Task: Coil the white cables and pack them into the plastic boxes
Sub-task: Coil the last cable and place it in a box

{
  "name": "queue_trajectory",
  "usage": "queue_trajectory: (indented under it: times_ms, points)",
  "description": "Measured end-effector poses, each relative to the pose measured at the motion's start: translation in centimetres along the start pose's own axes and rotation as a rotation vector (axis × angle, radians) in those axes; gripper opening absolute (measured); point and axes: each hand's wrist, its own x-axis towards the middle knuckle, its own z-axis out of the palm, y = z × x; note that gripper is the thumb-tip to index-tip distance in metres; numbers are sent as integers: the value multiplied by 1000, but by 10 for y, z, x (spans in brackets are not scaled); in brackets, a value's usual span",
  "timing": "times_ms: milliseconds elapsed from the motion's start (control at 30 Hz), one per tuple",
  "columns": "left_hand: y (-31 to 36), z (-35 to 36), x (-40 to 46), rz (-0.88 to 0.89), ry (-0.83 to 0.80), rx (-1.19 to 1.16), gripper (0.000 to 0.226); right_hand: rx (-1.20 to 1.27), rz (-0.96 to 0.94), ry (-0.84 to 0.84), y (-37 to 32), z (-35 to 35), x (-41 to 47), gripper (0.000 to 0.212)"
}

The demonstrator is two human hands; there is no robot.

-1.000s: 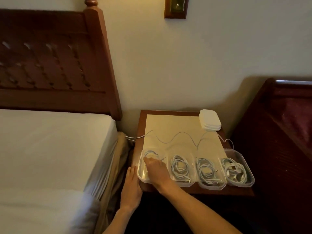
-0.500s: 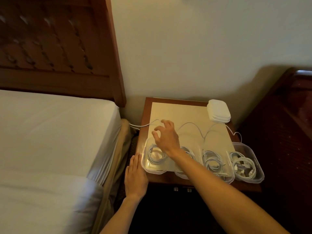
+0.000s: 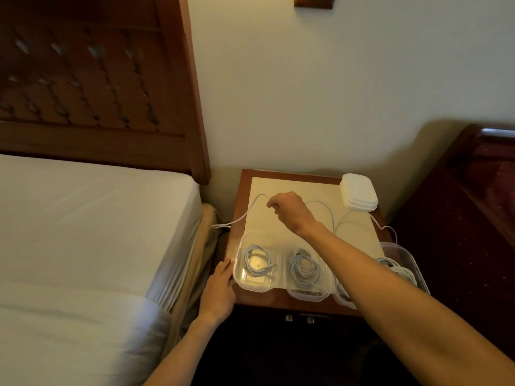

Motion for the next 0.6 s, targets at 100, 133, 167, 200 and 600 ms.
queue_trajectory:
  times_ms: [100,133,167,200,600]
  points:
    - [14,-45,17,-117,201,-27,37,-1,-120,114,-6,-45,0,23]
    - [29,-64,24,-116,327,-44,33,17,-150,145,-10,-61,0,18]
    - [51,-83,32,-47,434,-72,30,35,-179,170,-15,-77,1,13]
    - [80,-102,39,72,508,-119,29,40,-218,196,-20,-93,1,9]
    - [322,-208,72,910,367,-5,15,-34,-465,544,-35,-245,-33,20]
